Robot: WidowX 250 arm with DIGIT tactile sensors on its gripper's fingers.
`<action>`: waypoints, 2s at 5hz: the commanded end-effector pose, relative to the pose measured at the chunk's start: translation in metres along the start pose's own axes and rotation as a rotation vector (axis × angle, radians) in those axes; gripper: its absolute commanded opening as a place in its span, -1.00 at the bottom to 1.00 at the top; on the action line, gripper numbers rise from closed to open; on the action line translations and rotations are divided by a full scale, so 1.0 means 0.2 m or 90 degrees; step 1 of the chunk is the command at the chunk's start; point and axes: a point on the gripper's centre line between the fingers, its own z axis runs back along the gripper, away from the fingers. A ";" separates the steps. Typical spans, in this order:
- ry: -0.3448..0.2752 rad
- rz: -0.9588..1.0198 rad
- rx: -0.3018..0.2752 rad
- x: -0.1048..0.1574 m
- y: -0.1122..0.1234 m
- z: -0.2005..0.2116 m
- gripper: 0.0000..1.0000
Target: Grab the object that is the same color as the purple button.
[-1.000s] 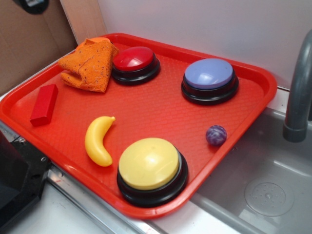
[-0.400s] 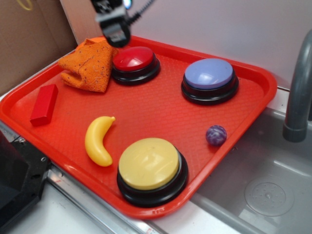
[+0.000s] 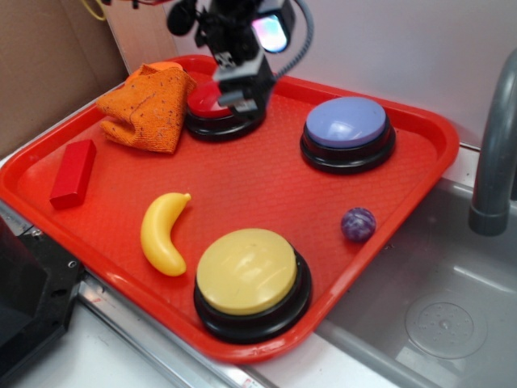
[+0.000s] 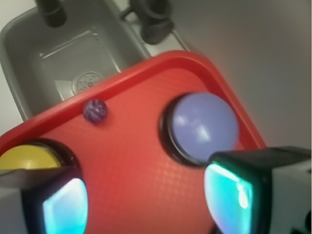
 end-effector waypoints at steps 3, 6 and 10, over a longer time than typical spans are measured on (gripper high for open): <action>0.007 -0.198 -0.054 0.16 -0.14 -0.32 1.00; 0.028 -0.248 -0.077 0.18 -0.25 -0.47 1.00; 0.054 -0.266 -0.072 0.20 -0.30 -0.56 -1.00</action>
